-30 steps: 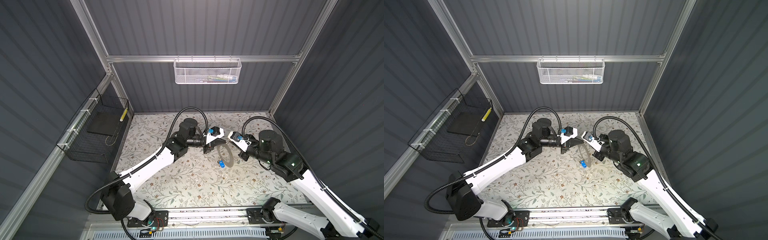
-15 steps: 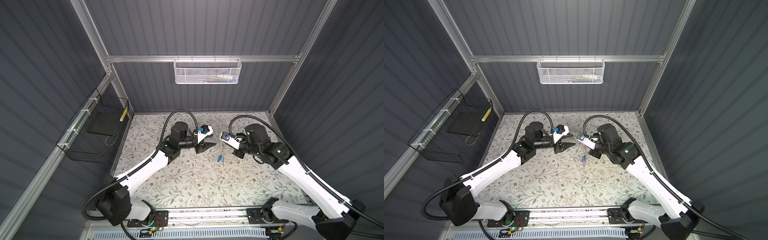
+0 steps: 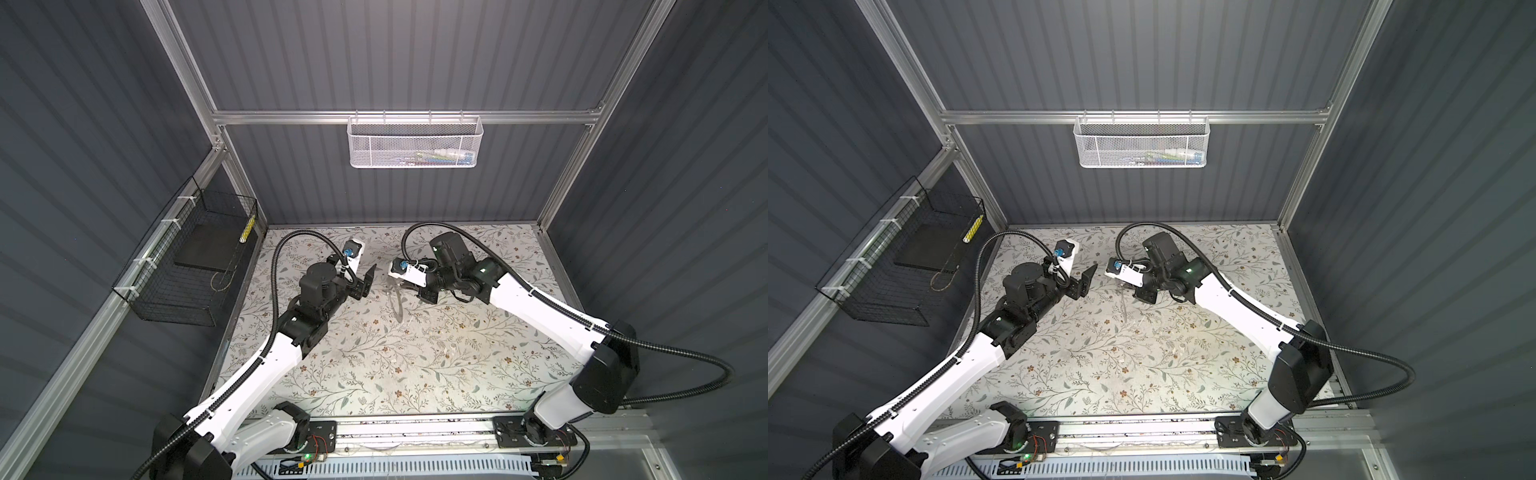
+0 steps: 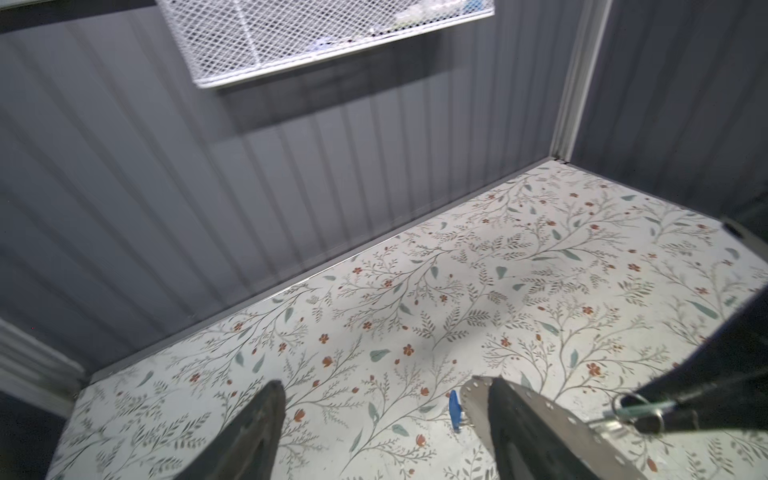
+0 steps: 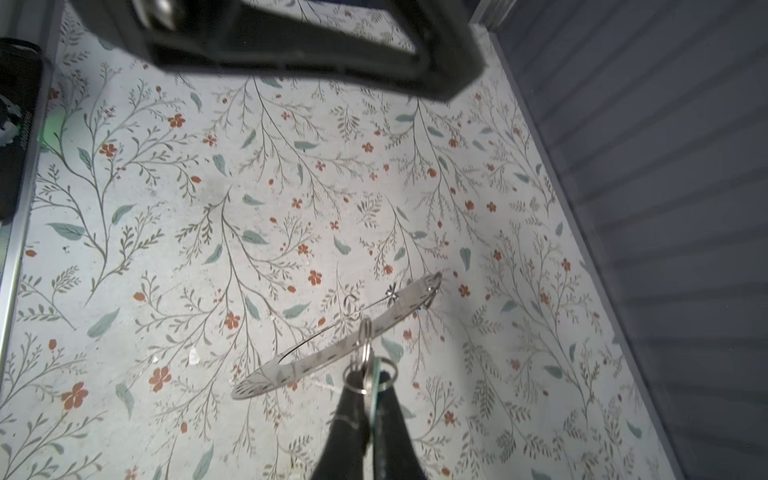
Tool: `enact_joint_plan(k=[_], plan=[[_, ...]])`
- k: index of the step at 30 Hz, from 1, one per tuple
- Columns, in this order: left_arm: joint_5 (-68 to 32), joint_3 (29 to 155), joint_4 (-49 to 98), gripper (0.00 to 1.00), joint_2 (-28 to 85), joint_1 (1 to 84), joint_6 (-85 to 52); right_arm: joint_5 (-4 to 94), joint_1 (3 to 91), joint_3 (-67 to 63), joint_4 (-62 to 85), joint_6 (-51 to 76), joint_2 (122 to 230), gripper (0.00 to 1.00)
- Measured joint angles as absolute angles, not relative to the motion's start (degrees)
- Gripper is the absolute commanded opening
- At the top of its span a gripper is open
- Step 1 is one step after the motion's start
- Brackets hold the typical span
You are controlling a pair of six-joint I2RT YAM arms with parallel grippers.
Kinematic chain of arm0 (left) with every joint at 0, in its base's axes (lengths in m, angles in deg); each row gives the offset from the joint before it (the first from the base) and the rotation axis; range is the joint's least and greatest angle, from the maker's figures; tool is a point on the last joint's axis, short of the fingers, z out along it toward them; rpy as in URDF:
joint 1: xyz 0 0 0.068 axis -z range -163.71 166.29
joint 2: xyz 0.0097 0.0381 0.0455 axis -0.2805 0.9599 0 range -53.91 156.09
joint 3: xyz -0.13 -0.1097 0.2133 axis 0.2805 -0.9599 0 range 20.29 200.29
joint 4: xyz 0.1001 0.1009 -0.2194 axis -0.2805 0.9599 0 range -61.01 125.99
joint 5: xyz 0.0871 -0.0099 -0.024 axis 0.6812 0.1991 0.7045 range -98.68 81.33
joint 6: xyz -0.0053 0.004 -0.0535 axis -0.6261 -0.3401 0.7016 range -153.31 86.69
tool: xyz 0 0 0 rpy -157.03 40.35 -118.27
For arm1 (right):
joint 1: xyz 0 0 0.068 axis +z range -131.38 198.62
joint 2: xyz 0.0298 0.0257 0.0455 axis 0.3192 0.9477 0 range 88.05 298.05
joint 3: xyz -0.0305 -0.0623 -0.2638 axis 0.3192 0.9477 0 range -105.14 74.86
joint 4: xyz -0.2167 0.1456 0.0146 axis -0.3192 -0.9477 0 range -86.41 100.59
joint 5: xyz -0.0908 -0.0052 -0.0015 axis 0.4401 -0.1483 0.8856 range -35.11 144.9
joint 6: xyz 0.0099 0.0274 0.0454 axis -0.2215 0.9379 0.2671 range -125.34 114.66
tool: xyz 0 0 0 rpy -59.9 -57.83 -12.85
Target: Put the keys on the keyring
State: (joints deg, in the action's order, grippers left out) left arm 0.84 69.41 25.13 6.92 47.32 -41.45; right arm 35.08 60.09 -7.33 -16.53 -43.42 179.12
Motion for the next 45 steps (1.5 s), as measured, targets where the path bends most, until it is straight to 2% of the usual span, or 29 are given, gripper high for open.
enact_joint_plan(k=[6,16,26,40,45], plan=[[4.45,69.43,27.82,0.79,9.04,47.32,-39.09,31.85,59.02,-6.76,-15.45,-43.95,180.83,0.00],[2.77,69.63,30.75,0.79,13.83,47.32,-37.06,31.39,53.53,7.36,-14.80,-42.29,183.34,0.00],[-1.89,72.10,30.70,0.78,18.75,47.32,-36.03,38.93,48.97,10.79,-19.56,-44.80,181.77,0.00],[-7.07,74.46,31.62,0.78,23.89,47.32,-36.73,48.90,46.60,9.72,-26.86,-46.96,188.24,0.04],[-7.88,74.66,31.82,0.78,24.52,47.32,-37.15,51.34,46.50,8.30,-27.74,-46.83,189.44,0.14]])
